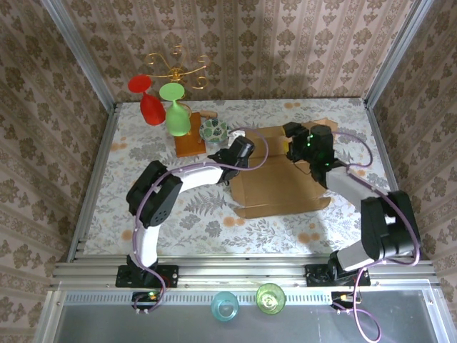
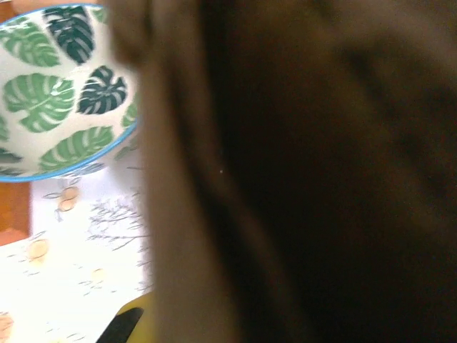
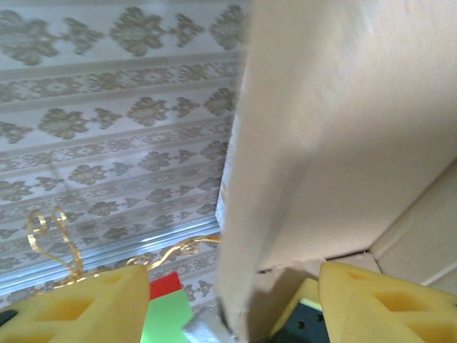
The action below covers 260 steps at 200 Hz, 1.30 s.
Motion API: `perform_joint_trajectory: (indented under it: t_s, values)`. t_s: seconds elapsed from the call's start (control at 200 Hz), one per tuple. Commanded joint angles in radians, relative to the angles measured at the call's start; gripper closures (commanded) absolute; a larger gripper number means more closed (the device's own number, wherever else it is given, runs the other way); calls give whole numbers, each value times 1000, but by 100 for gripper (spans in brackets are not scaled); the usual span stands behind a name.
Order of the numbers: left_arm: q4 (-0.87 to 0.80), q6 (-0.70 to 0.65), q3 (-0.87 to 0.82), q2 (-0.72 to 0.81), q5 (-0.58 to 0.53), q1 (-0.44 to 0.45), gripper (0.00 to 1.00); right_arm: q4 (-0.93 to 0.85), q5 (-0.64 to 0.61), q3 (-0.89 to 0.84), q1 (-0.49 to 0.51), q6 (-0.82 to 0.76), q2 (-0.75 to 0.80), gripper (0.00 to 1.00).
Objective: Fold the paper box
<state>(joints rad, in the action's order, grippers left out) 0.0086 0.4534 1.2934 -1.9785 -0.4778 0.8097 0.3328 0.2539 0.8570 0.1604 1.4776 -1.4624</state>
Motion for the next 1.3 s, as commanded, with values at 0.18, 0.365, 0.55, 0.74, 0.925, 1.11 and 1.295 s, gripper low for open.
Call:
perform_joint_trajectory:
  t_s: [0.18,0.365,0.55,0.74,0.925,1.11,1.295]
  values:
    - [-33,-141,-117,108,-42,-46,100,-411,62,151,-141,-277,135,40]
    - [-29,-151,-142,122,-42,-52,100,-494,131,316,-191,-429,-42,49]
    - [-31,-148,-148,129,-30,-53,100,-595,122,449,-198,-548,-160,48]
    - [-37,-140,-141,124,-21,-54,100,-674,152,522,-206,-649,-256,41]
    - [-38,-138,-134,118,-14,-53,100,-676,204,533,-204,-669,-291,41]
    - [-37,-137,-126,113,-6,-51,100,-645,253,528,-196,-654,-293,44]
    - [-39,-138,-118,108,-1,-49,100,-600,283,504,-190,-603,-282,54]
